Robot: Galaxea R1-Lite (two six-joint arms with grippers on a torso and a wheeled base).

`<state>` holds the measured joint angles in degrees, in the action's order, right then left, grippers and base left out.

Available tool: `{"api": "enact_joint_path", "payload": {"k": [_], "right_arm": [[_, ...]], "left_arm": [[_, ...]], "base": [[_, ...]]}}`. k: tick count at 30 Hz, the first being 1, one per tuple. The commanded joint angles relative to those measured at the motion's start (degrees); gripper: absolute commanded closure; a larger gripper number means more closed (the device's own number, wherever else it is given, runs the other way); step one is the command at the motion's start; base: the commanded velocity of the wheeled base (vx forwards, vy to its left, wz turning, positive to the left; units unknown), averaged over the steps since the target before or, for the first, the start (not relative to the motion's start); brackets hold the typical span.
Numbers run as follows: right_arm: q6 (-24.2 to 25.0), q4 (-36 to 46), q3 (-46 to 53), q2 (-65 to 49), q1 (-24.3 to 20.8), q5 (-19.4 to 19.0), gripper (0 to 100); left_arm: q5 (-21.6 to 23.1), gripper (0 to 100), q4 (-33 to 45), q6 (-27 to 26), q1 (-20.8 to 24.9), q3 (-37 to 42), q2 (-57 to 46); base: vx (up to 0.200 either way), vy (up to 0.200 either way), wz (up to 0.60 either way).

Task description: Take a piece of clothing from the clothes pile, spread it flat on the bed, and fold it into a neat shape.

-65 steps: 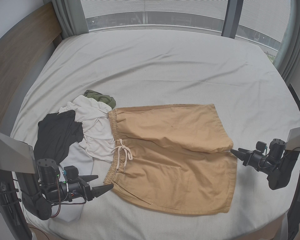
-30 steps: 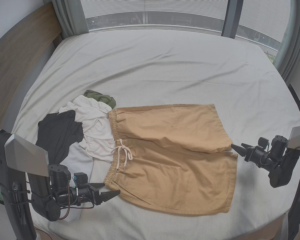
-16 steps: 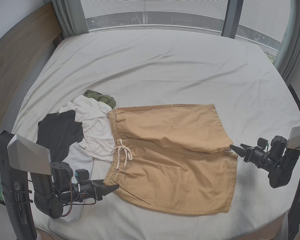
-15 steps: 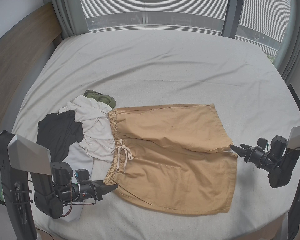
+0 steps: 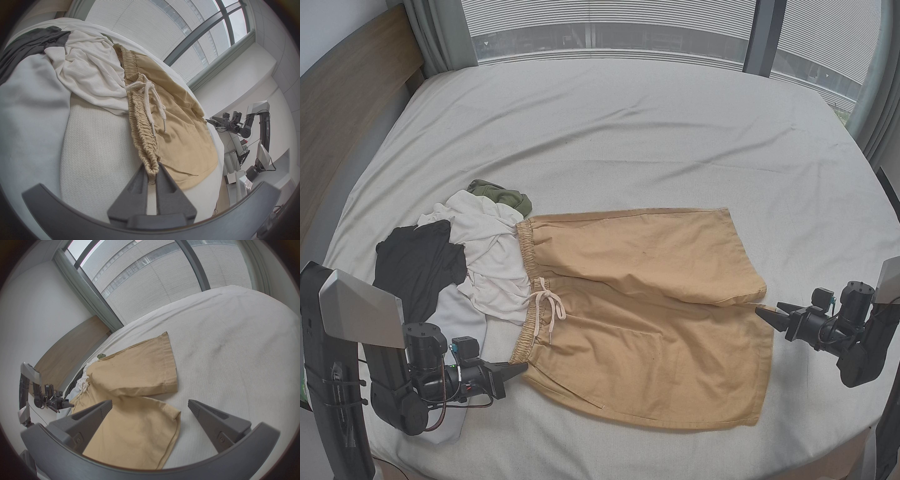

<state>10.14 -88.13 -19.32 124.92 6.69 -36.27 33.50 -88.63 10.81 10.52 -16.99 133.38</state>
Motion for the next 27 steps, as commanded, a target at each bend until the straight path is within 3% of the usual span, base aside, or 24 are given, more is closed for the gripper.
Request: {"api": "enact_joint_path", "payload": {"k": [1,12,20,25,27], "right_arm": [[-0.74,0.06,2.62,-0.55,-0.89,-0.12,0],[-1.35,0.32,10.18,-3.28,-3.79,-0.03,0],[-3.20,0.15,19.15,-3.63,-3.35,0.23,0],[-3.37,1.73,19.32,-3.98,-2.83,0.58,0],[-3.46,5.86,19.32,-4.07,-3.35,1.29,0]], "left_arm": [[-0.01,100,-0.06,0.00,0.11,0.03,-0.22],[-0.01,100,-0.06,-0.09,0.73,0.65,-0.31],[-0.01,100,-0.06,-0.27,0.82,0.65,-0.40],[0.07,100,-0.06,-0.27,0.91,0.82,-0.66],[0.07,100,-0.06,-0.27,0.91,0.82,-0.66]], "base": [[0.000,0.000,0.00],[0.000,0.000,0.00],[0.000,0.000,0.00],[0.000,0.000,0.00],[0.000,0.000,0.00]]}}
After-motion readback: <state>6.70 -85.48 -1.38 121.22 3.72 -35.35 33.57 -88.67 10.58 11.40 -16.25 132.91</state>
